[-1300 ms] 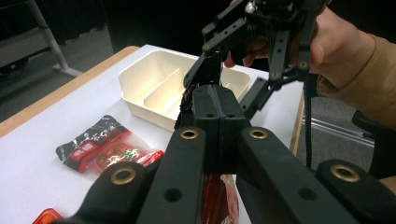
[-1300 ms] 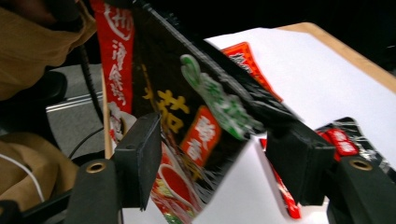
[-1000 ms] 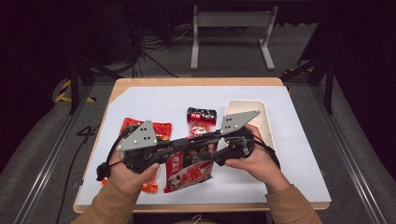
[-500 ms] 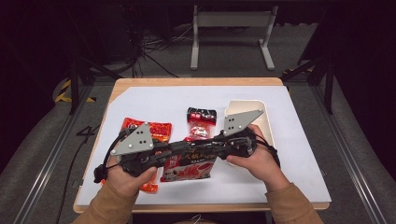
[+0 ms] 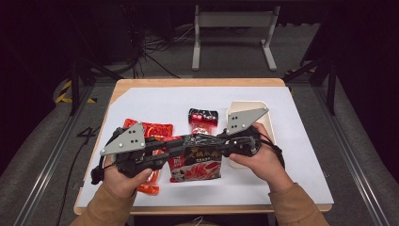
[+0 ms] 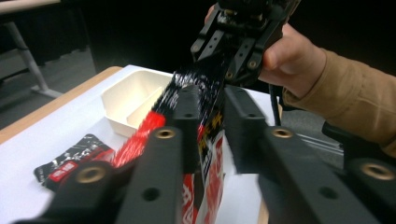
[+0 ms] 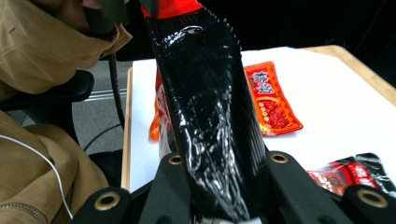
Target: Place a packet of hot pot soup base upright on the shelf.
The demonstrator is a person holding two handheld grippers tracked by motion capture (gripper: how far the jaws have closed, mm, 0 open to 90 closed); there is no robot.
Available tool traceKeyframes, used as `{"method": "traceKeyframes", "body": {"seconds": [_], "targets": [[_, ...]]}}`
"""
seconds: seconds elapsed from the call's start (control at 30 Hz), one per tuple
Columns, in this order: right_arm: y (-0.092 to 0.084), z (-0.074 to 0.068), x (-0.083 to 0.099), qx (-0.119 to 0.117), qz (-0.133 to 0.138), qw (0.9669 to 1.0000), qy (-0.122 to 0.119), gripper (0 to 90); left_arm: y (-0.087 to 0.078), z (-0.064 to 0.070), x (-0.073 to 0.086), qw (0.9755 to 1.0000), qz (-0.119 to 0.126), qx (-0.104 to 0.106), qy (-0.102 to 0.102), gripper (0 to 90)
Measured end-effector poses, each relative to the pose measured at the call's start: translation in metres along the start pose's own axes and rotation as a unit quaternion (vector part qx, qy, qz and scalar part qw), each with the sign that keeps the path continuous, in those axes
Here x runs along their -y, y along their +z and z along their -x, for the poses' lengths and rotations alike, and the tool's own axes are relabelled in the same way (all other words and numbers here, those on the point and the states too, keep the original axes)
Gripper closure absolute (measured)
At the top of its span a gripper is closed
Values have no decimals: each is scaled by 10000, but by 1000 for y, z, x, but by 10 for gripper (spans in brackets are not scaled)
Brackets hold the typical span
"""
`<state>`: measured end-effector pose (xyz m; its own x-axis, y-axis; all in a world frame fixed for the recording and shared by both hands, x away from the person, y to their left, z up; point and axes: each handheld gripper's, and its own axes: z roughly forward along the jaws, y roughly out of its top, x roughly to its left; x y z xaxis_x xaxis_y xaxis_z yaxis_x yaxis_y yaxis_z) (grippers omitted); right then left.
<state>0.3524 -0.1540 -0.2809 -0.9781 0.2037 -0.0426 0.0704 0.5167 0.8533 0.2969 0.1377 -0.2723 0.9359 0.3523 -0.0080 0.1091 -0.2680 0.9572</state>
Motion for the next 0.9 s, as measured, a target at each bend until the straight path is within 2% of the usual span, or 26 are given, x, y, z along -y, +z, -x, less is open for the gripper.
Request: {"method": "traceKeyframes", "body": {"seconds": [0.03, 0.2, 0.33, 0.5, 0.73, 0.9], "targets": [[-2, 0, -1, 24, 11, 10000, -14, 795, -1, 1, 0, 10000, 37, 12, -22, 698], [-12, 4, -6, 161, 26, 9999, -25, 797, -7, 0, 0, 9999, 96, -99, 32, 551], [-17, 7, -11, 245, 5, 9997, -27, 796, -12, -5, 2, 9996, 191, -192, 32, 499], [-23, 11, -18, 392, -16, 9992, -62, 796, -20, -11, 5, 9991, 268, -322, -63, 478], [-37, 23, -26, 606, 167, 9980, -63, 795, -23, -18, 10, 9988, 105, -442, -163, 462], [-46, 31, -30, 805, 175, 9966, -84, 795, -20, -21, 14, 9986, 33, -474, -215, 447]]}}
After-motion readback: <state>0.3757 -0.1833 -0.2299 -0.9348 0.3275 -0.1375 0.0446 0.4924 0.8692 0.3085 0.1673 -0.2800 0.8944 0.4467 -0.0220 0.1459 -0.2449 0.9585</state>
